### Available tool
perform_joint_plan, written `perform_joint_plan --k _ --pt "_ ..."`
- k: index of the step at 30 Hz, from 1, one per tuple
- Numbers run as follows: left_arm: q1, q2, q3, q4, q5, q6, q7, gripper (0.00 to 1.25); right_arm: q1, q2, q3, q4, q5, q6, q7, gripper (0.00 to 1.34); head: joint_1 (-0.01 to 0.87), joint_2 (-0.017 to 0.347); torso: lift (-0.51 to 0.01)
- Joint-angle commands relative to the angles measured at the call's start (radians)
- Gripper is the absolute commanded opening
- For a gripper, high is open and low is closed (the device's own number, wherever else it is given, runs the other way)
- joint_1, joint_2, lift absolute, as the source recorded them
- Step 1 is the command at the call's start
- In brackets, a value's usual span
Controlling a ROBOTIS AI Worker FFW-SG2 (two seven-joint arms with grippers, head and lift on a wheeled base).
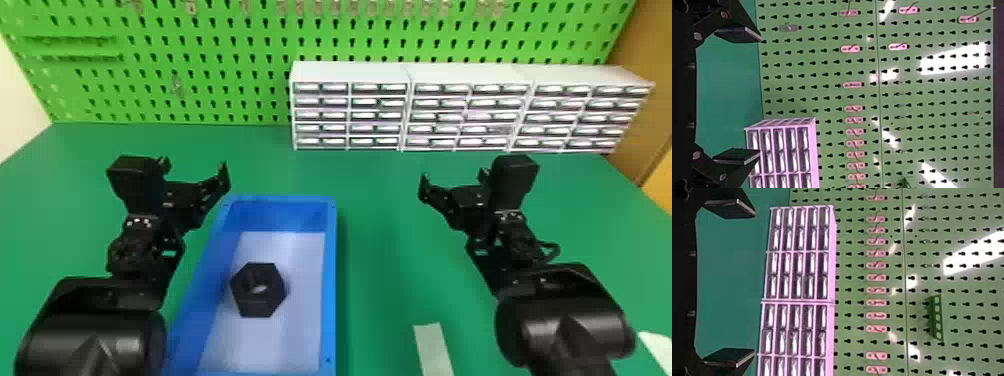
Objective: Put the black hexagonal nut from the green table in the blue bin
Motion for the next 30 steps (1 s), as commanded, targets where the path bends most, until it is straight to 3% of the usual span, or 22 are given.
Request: perform_joint_plan --k 1,30 --pt "-0.002 0.000 -0.001 0.000 -0.006 0.000 0.000 1.01 0.000 0.000 0.000 0.000 0.000 0.000 0.000 1.27 0.686 0.052 -0.097" --pt "-0.005 0.000 0.008 0.002 -0.001 0.000 0.000 1.01 -0.009 -0.006 0.012 0.012 -0.002 0.000 0.000 1.27 0.686 0.052 -0.097"
